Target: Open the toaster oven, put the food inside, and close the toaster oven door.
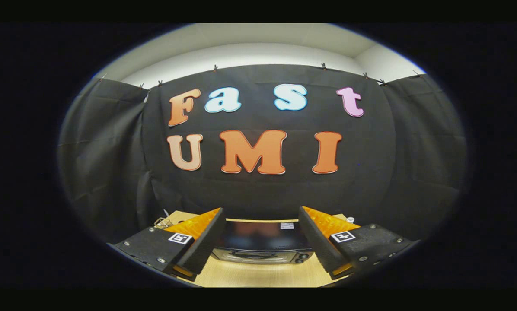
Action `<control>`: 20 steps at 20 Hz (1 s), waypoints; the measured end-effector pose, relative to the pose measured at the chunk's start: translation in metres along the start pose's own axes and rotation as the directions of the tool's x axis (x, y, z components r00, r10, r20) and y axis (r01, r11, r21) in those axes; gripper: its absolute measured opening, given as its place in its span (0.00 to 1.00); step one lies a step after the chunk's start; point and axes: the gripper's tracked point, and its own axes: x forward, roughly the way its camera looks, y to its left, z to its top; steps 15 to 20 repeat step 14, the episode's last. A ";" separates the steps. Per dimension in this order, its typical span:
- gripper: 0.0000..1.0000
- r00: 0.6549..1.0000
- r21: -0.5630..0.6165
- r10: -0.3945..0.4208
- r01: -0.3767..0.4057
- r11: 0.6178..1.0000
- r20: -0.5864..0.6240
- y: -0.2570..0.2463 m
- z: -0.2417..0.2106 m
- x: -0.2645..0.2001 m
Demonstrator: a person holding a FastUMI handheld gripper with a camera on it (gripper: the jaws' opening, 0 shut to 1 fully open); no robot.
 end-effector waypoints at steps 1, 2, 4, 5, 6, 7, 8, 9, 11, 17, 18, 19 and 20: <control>1.00 1.000 0.000 0.001 -0.001 1.000 -0.002 0.001 -0.001 0.000; 1.00 1.000 -0.001 0.003 -0.003 1.000 -0.003 0.001 -0.003 -0.001; 1.00 1.000 -0.003 0.006 -0.006 1.000 -0.006 0.002 -0.005 -0.002; 1.00 1.000 -0.004 0.009 -0.009 1.000 -0.008 0.003 -0.007 -0.004; 1.00 1.000 -0.004 0.011 -0.011 1.000 -0.010 0.005 -0.008 -0.005; 1.00 1.000 -0.005 0.013 -0.013 1.000 -0.011 0.005 -0.009 -0.006; 1.00 1.000 -0.005 0.011 -0.012 1.000 -0.013 0.005 -0.010 -0.006; 1.00 1.000 -0.003 0.011 -0.011 1.000 -0.013 0.005 -0.011 -0.007; 1.00 1.000 -0.002 0.011 -0.011 1.000 -0.011 0.005 -0.011 -0.008; 1.00 1.000 -0.001 0.012 -0.012 1.000 -0.010 0.006 -0.012 -0.009; 1.00 1.000 -0.001 0.012 -0.012 1.000 -0.010 0.006 -0.012 -0.009; 1.00 1.000 -0.001 0.012 -0.012 1.000 -0.010 0.006 -0.012 -0.009; 1.00 1.000 -0.001 0.012 -0.012 1.000 -0.010 0.006 -0.012 -0.009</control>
